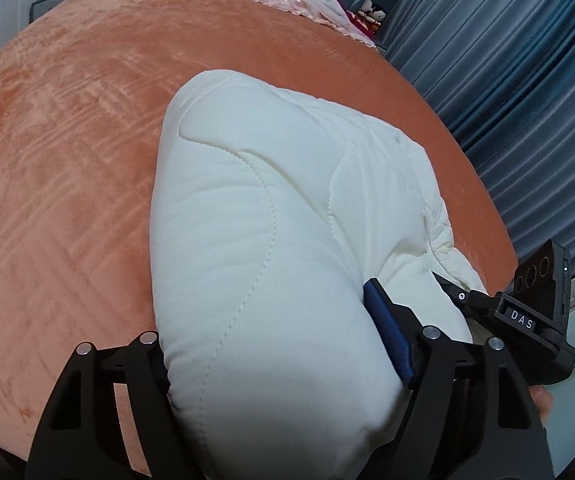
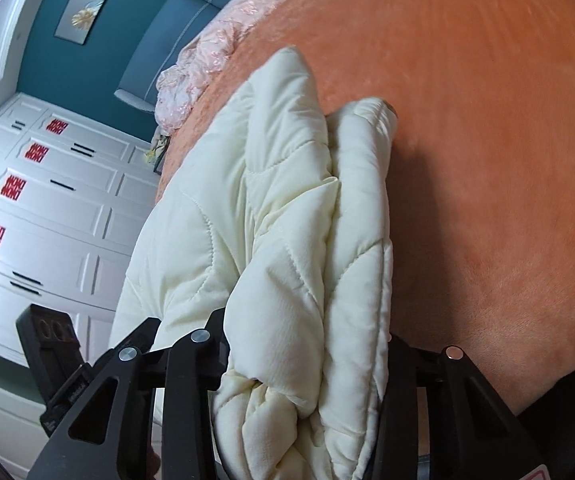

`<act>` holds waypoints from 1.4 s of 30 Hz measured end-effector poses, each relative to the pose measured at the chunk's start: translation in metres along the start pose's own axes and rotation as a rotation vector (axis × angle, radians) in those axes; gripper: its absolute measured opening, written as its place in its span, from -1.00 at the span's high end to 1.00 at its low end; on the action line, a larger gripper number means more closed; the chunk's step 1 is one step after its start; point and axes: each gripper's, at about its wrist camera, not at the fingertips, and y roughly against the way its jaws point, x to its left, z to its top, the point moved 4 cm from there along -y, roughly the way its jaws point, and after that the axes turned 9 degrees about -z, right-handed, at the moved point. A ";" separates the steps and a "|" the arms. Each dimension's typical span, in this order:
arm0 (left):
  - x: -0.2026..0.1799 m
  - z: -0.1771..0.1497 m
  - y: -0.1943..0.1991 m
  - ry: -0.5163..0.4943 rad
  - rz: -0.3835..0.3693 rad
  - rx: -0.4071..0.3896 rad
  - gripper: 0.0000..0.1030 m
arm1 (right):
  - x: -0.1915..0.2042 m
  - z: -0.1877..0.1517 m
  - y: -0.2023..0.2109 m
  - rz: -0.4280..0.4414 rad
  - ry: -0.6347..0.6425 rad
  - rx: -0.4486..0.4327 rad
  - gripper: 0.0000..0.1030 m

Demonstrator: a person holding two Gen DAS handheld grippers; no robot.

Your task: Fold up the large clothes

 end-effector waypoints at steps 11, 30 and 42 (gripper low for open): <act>-0.041 0.029 0.082 -0.115 -0.040 -0.183 -0.37 | 0.068 0.014 0.076 0.002 0.173 -0.186 0.28; 0.018 0.114 0.241 -0.249 -0.045 -0.550 -0.38 | 0.260 0.041 0.105 0.134 0.495 -0.388 0.28; 0.147 0.145 0.184 -0.175 -0.034 -0.495 -0.38 | 0.278 0.046 -0.026 0.048 0.527 -0.293 0.28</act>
